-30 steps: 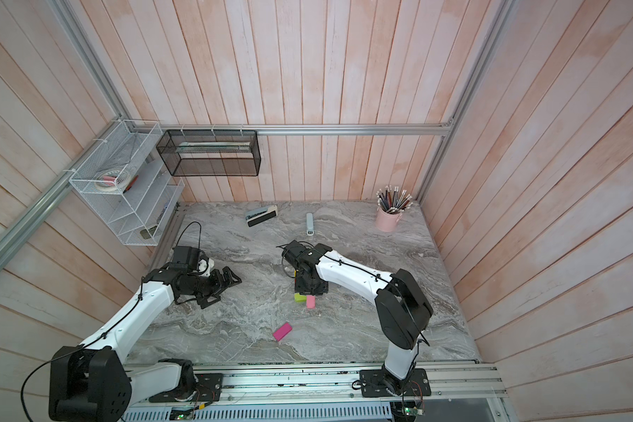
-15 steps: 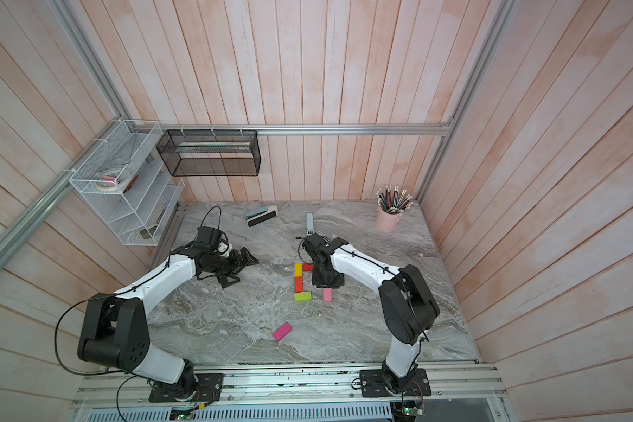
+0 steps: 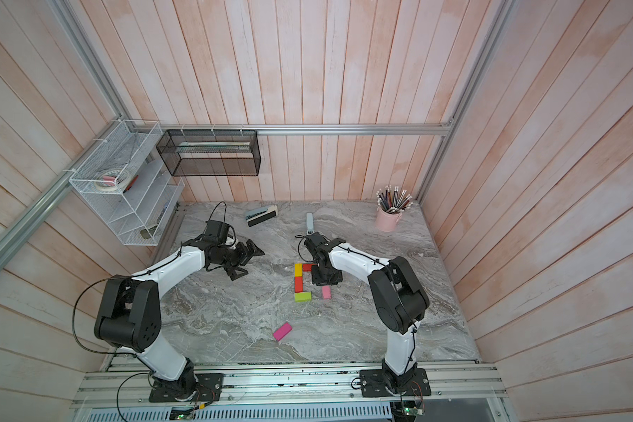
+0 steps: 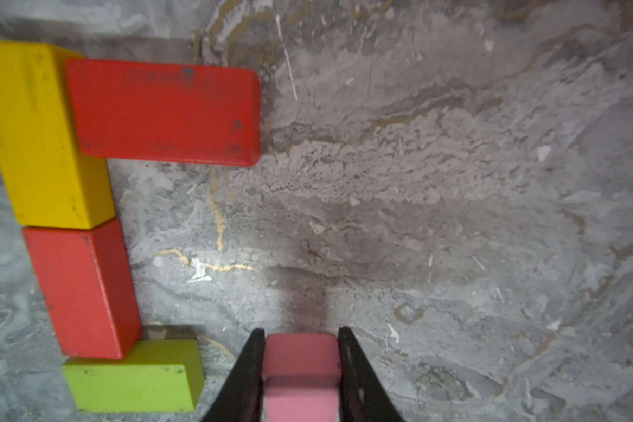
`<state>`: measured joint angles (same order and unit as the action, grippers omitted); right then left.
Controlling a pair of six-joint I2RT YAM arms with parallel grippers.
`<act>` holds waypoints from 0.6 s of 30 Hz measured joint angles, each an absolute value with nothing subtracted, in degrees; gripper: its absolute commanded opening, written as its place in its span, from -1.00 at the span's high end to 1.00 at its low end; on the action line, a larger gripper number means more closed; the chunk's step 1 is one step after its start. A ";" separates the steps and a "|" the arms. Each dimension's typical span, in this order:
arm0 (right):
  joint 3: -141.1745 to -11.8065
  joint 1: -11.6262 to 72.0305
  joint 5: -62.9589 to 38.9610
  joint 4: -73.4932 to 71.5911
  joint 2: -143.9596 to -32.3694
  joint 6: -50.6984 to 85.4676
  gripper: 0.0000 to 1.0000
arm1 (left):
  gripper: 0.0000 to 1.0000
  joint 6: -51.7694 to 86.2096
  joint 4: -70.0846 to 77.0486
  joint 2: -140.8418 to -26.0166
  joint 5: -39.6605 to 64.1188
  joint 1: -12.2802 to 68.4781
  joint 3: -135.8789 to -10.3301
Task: Assemble the number 6 with building blocks
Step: Assemble the building block at the center of the board.
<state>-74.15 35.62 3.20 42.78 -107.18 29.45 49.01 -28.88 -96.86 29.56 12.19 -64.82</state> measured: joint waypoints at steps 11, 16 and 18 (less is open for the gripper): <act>-71.55 35.38 2.20 39.46 -107.61 29.04 0.47 | -1.00 47.79 -28.47 -97.93 29.85 12.19 -65.04; -71.64 35.38 1.39 38.92 -108.14 28.60 0.47 | -1.00 47.77 -28.40 -98.94 30.00 12.19 -65.04; -71.96 35.38 0.91 38.92 -108.62 28.60 0.47 | -1.00 47.62 -28.40 -98.94 30.00 12.19 -65.04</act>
